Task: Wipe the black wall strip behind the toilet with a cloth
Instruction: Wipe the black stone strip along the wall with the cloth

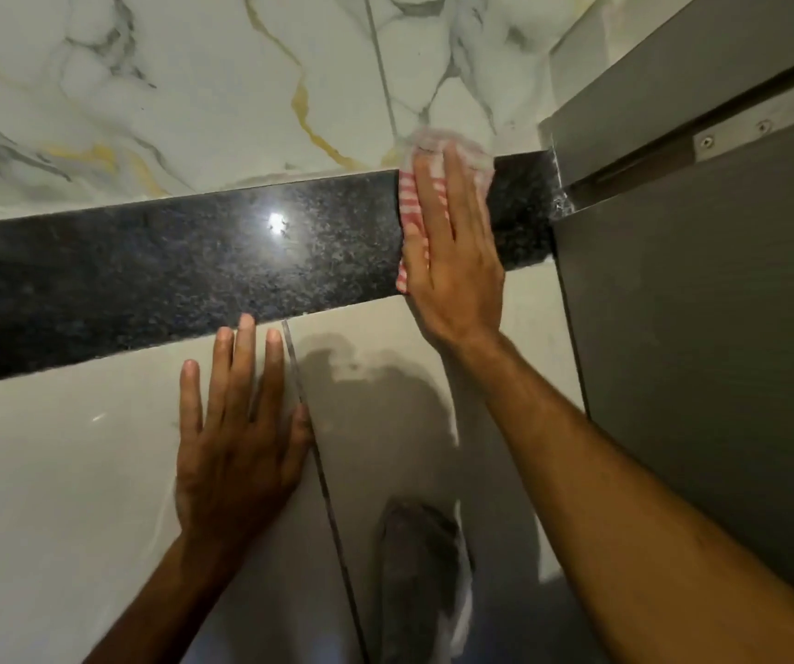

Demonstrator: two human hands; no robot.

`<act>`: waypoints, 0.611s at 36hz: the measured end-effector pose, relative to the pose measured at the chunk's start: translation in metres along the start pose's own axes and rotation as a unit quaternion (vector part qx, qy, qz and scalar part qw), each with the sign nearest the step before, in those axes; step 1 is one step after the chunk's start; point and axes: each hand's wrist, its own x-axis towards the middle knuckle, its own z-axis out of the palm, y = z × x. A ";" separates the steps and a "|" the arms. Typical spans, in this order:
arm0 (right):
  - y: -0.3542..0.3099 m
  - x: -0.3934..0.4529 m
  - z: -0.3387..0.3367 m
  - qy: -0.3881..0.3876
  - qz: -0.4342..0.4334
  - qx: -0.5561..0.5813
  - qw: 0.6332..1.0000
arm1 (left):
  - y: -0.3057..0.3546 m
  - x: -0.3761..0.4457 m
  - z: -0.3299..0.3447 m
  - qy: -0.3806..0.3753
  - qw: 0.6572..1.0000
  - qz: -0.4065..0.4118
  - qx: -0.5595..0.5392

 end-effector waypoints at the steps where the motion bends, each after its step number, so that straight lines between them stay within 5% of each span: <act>1: 0.009 -0.017 -0.005 -0.008 0.002 -0.003 1.000 | 0.001 0.000 -0.001 0.000 1.000 0.000 0.000; 8: 0.018 -0.010 -0.013 0.020 0.171 -0.006 0.985 | 0.000 0.002 -0.003 -0.014 1.000 0.002 -0.006; 12: 0.007 0.042 -0.001 0.017 0.156 -0.012 0.988 | -0.001 0.002 0.001 -0.007 1.000 0.002 -0.007; 16: 0.015 -0.007 -0.007 -0.011 0.028 -0.063 0.998 | -0.002 0.003 0.000 -0.010 1.000 0.001 -0.016; 22: 0.032 -0.046 -0.018 0.020 0.174 -0.050 0.983 | -0.001 0.003 -0.004 -0.007 1.000 0.005 -0.016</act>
